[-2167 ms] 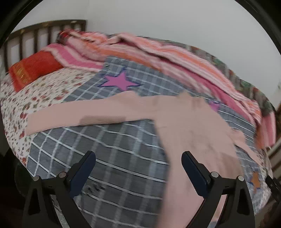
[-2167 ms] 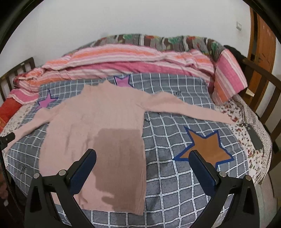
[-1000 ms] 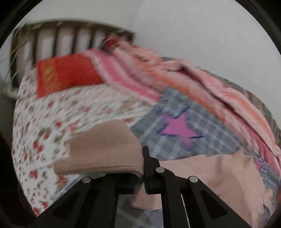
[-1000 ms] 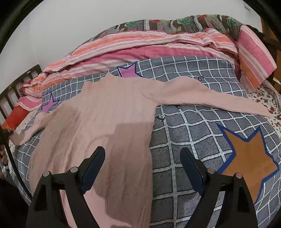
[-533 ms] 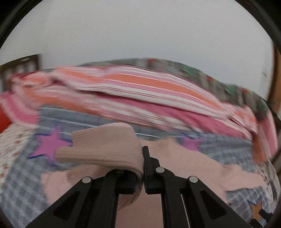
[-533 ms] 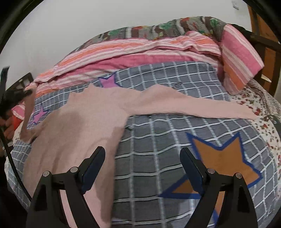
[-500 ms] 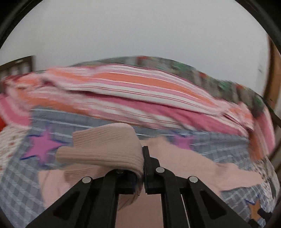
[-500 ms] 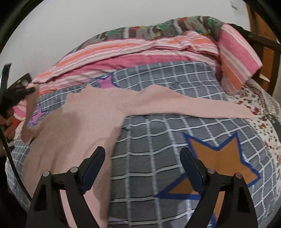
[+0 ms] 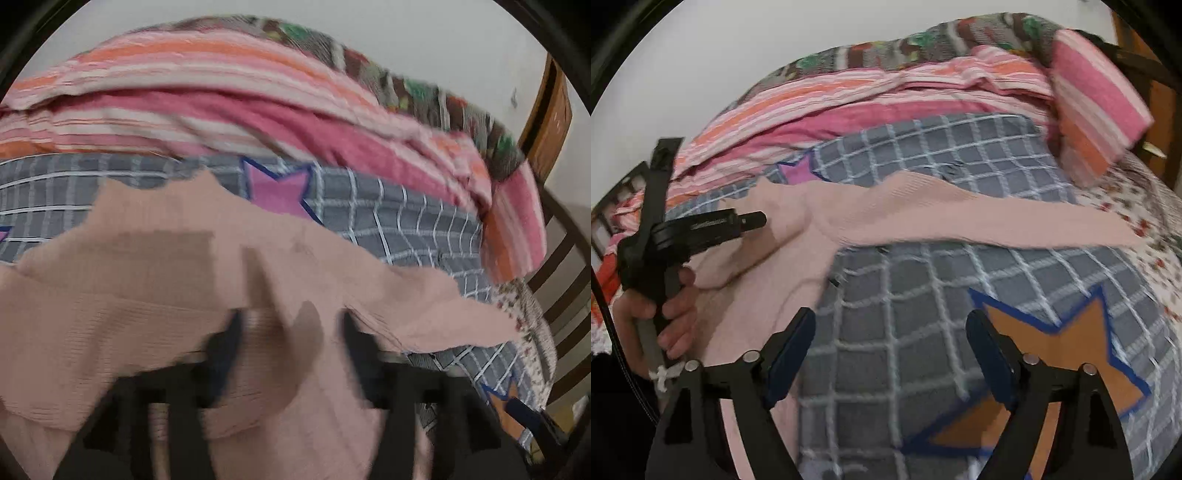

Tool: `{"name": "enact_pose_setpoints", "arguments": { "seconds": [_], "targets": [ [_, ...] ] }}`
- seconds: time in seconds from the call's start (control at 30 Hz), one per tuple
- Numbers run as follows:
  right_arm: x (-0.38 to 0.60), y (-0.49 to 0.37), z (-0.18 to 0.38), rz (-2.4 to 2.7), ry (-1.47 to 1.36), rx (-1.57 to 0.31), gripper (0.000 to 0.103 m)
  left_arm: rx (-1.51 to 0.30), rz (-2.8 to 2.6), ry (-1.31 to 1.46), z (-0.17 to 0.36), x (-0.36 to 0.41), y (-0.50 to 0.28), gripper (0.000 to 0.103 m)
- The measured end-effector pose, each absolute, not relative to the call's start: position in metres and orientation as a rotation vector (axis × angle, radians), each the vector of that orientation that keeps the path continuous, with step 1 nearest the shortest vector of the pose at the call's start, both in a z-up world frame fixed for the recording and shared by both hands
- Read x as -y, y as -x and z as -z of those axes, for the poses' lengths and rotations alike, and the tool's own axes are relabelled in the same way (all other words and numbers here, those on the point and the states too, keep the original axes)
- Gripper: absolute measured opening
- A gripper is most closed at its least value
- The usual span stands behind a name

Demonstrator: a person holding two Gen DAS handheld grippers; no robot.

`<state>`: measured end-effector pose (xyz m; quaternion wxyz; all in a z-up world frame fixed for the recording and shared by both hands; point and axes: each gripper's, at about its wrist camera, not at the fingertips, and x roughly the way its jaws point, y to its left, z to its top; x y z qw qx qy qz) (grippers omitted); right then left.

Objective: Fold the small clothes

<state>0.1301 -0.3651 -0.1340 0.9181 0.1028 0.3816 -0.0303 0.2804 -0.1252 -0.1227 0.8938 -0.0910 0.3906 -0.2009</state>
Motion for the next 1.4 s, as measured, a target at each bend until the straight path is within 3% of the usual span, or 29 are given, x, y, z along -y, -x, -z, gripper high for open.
{"name": "enact_pose_setpoints", "arguments": {
  "seconds": [0.03, 0.3, 0.6, 0.63, 0.7, 0.73, 0.77, 1.03, 1.1, 1.17, 1.2, 1.23, 1.33, 1.4],
  "targets": [
    [0.362, -0.138, 0.134, 0.049, -0.218, -0.788, 0.080, -0.783, 0.421, 0.204, 0.119, 0.113, -0.277, 0.081],
    [0.322, -0.200, 0.131, -0.089, -0.224, -0.775, 0.066, -0.768, 0.252, 0.172, 0.120, 0.002, -0.251, 0.081],
    [0.247, -0.276, 0.132, -0.160, -0.175, -0.863, 0.065, -0.770, 0.125, 0.221, 0.139, -0.080, -0.222, 0.081],
    [0.239, -0.284, 0.136, -0.137, -0.146, -0.875, 0.061, -0.773, 0.126, 0.228, 0.140, -0.082, -0.223, 0.081],
    [0.225, -0.298, 0.148, -0.084, -0.065, -0.908, 0.035, -0.779, 0.132, 0.239, 0.143, -0.085, -0.225, 0.081],
    [0.222, -0.302, 0.153, -0.076, -0.038, -0.929, 0.017, -0.779, 0.140, 0.241, 0.143, -0.085, -0.226, 0.081],
    [0.223, -0.303, 0.155, -0.072, -0.027, -0.942, 0.015, -0.779, 0.150, 0.242, 0.144, -0.085, -0.227, 0.081],
    [0.295, -0.284, 0.154, 0.044, -0.137, -0.940, 0.024, -0.846, 0.196, 0.258, 0.155, -0.078, -0.276, 0.081],
    [0.303, -0.287, 0.157, 0.045, -0.156, -0.954, 0.026, -0.893, 0.134, 0.249, 0.164, -0.078, -0.296, 0.069],
    [0.309, -0.288, 0.160, 0.019, -0.187, -0.955, 0.025, -0.935, 0.094, 0.227, 0.176, -0.076, -0.309, 0.028],
    [0.310, -0.288, 0.161, 0.005, -0.199, -0.959, 0.022, -0.924, 0.086, 0.220, 0.178, -0.077, -0.312, 0.017],
    [0.308, -0.291, 0.161, -0.014, -0.205, -0.953, 0.007, -0.891, 0.097, 0.233, 0.175, -0.080, -0.311, 0.014],
    [0.306, -0.291, 0.150, -0.088, -0.227, -0.887, 0.006, -0.810, 0.084, 0.356, 0.164, -0.103, -0.304, 0.014],
    [0.303, -0.294, 0.144, -0.128, -0.250, -0.849, 0.005, -0.850, 0.086, 0.380, 0.174, -0.107, -0.305, 0.014]
  ]
}}
